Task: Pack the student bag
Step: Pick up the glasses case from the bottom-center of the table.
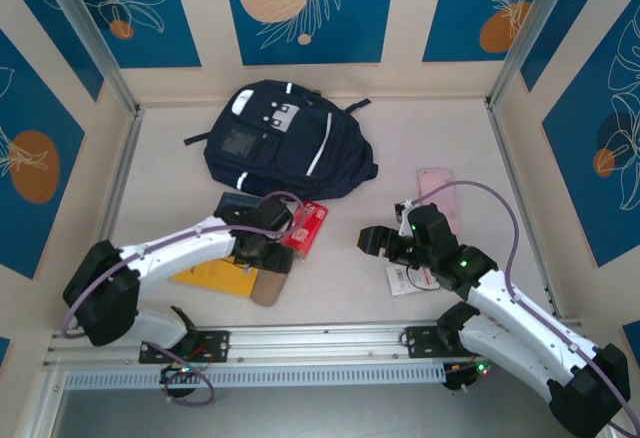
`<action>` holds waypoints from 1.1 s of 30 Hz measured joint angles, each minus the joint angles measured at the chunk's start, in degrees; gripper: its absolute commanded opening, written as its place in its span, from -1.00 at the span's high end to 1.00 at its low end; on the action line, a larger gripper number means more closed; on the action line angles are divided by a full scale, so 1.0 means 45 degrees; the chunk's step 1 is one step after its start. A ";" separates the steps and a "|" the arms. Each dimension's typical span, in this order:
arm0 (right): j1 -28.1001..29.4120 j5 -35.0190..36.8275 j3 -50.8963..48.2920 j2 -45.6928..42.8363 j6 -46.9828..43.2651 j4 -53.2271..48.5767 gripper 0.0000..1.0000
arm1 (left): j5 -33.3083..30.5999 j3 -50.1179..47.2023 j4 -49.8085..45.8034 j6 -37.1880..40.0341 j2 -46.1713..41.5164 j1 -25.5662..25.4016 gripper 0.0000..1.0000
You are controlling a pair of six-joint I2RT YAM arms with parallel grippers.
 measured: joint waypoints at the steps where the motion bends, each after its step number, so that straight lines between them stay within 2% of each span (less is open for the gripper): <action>1: 0.0005 0.0000 0.0000 -0.0121 0.0000 -0.0029 -0.62 | -0.0087 0.0083 0.0019 0.0005 0.0257 -0.0102 -0.61; 9: 0.0005 -0.0044 -0.0131 -0.0724 0.0015 -0.0083 -0.62 | -0.0913 0.0758 0.0262 0.0189 0.2302 -0.0782 -0.54; 16: 0.0005 -0.0049 -0.0534 -0.1020 0.0151 -0.0185 -0.60 | -0.0976 0.0986 0.0544 0.0423 0.2803 -0.0782 -0.09; 19: 0.0005 -0.0044 -0.0583 -0.1302 0.0199 -0.0243 -0.60 | -0.0787 0.1035 0.0661 0.0437 0.2793 -0.0782 0.04; 25: 0.0005 -0.0049 -0.0646 -0.1768 0.0243 -0.0369 -0.60 | -0.0306 0.1039 0.0874 0.0311 0.2540 -0.0782 0.08; 30: 0.0010 -0.0131 -0.0651 -0.1826 0.0243 -0.0355 -0.59 | -0.0204 0.1239 0.0850 -0.0151 0.1156 -0.0641 0.05; 33: 0.0019 -0.0316 -0.0811 -0.1831 0.0253 -0.0063 -0.57 | 0.0053 0.1617 0.0937 -0.1073 0.0087 -0.0398 -0.03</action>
